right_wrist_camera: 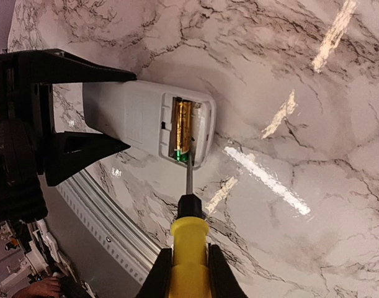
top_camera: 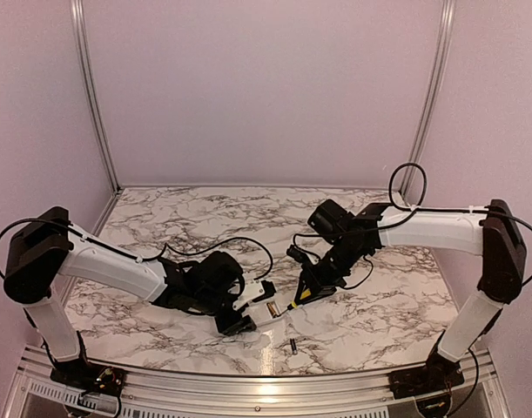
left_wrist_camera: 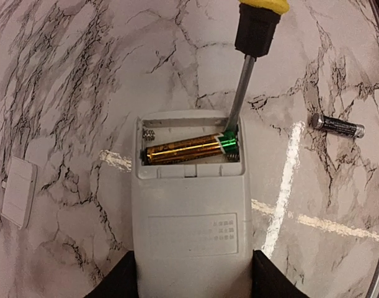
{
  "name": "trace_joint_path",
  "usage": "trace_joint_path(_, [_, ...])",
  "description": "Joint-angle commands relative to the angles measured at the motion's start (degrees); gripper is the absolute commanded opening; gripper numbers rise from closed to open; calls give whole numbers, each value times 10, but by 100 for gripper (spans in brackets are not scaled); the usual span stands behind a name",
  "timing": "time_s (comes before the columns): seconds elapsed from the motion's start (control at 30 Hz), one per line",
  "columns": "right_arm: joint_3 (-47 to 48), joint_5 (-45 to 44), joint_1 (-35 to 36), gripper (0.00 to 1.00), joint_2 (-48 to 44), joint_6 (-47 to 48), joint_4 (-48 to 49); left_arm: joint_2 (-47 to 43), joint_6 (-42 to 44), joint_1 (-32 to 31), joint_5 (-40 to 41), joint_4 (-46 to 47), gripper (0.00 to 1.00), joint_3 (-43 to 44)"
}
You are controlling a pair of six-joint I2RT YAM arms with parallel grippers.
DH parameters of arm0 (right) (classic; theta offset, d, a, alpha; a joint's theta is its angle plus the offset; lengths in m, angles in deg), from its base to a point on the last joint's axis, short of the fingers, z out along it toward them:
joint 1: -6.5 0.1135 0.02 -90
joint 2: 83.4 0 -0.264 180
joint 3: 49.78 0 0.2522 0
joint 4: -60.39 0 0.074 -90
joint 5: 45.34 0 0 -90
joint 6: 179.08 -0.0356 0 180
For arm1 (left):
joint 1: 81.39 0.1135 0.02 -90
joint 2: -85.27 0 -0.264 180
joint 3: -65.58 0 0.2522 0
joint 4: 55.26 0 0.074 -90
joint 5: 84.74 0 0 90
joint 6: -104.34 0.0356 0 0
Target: Unload the batteries from the remote control
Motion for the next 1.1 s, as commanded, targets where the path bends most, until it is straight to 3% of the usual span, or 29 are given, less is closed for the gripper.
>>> trace_joint_path(0.0, [-11, 17, -3, 0, -21, -10, 9, -31, 15, -1, -2, 69, 0, -13])
trace_joint_path(0.47, [-13, 65, -5, 0, -51, -26, 35, -68, 17, -1, -2, 156, 0, -63])
trace_joint_path(1.07, [-13, 87, -8, 0, -82, -48, 54, -95, 25, -1, 9, 201, 0, -84])
